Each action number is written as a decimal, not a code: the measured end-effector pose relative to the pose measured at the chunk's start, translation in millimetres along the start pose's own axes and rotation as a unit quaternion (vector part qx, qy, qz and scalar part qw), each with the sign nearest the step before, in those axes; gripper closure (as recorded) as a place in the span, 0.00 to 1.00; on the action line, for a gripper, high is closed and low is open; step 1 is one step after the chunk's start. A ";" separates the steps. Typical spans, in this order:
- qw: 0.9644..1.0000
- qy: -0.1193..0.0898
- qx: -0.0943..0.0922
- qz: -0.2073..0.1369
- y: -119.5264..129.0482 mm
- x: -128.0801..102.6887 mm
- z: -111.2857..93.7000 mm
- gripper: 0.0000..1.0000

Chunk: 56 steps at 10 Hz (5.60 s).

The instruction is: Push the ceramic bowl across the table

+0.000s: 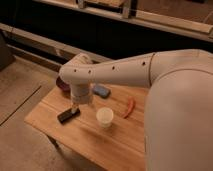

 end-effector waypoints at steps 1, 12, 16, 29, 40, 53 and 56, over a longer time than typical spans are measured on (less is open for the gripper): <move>1.000 0.000 0.000 0.000 0.0 0.0 0.0 0.35; 1.000 0.000 0.000 0.000 0.0 0.0 0.1 0.35; 1.000 0.000 0.000 0.000 0.0 0.0 0.1 0.35; 1.000 0.000 0.000 0.000 0.0 0.0 0.1 0.47; 0.996 -0.081 0.042 0.012 -33.1 -24.8 -3.0 1.00; 0.984 -0.166 0.050 -0.029 -89.8 -89.0 19.9 1.00; 0.985 -0.157 0.042 -0.056 -80.5 -108.6 29.9 1.00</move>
